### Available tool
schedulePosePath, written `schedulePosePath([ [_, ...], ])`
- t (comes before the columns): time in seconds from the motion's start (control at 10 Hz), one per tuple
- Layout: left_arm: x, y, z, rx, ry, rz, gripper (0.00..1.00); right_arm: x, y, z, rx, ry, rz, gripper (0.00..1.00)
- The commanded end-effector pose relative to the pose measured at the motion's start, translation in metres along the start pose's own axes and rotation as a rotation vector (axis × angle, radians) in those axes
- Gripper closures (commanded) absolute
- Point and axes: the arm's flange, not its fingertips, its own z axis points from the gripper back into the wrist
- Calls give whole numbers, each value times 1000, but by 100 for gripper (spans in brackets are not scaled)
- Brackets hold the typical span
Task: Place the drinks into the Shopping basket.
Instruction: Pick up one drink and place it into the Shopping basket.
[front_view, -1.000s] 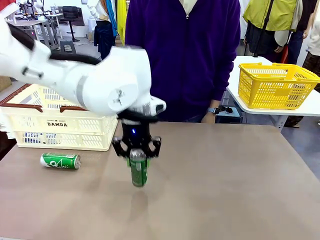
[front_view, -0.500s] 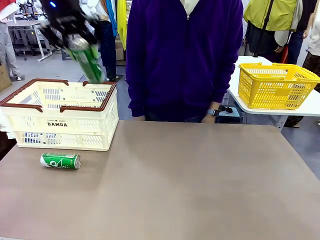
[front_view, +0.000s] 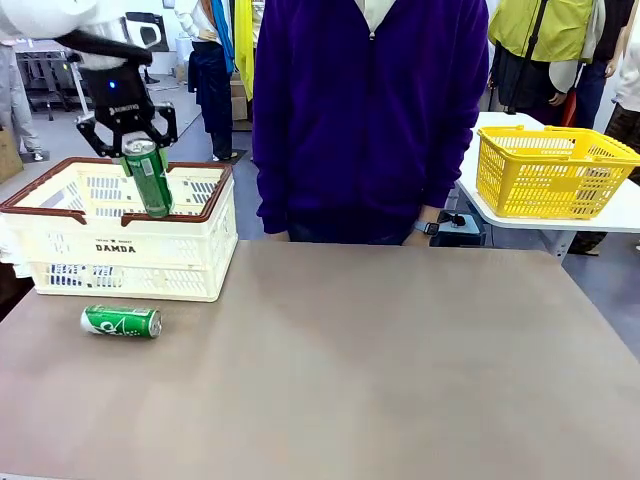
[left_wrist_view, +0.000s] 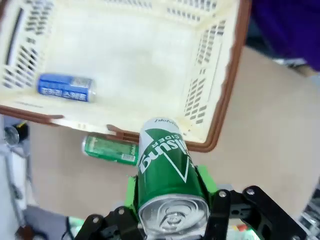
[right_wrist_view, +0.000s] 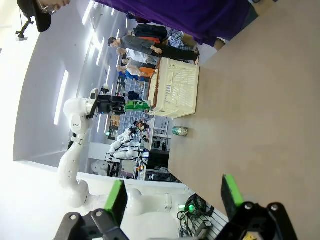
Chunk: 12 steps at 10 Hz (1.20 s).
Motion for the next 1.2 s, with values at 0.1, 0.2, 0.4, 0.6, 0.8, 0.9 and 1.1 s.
schedulePosePath([
  [0.1,-13,2,24,15,-99,-33,100,4,5,-1,22,-15,-14,0],
  [0.2,-13,2,24,15,-99,-33,100,4,5,-1,22,-15,-14,0],
  [0.4,-13,2,24,15,-99,-33,100,4,5,-1,22,-15,-14,0],
  [0.6,11,1,37,-17,-86,-80,100,4,5,-1,22,-15,-14,0],
  [0.8,68,2,37,-48,-52,-185,100,4,5,-1,22,-15,-14,0],
  [0.9,96,-1,23,-65,-25,-232,100,4,5,-1,22,-15,-14,0],
  [1.1,118,-4,-19,34,91,-242,100,4,5,-1,22,-15,-14,0],
])
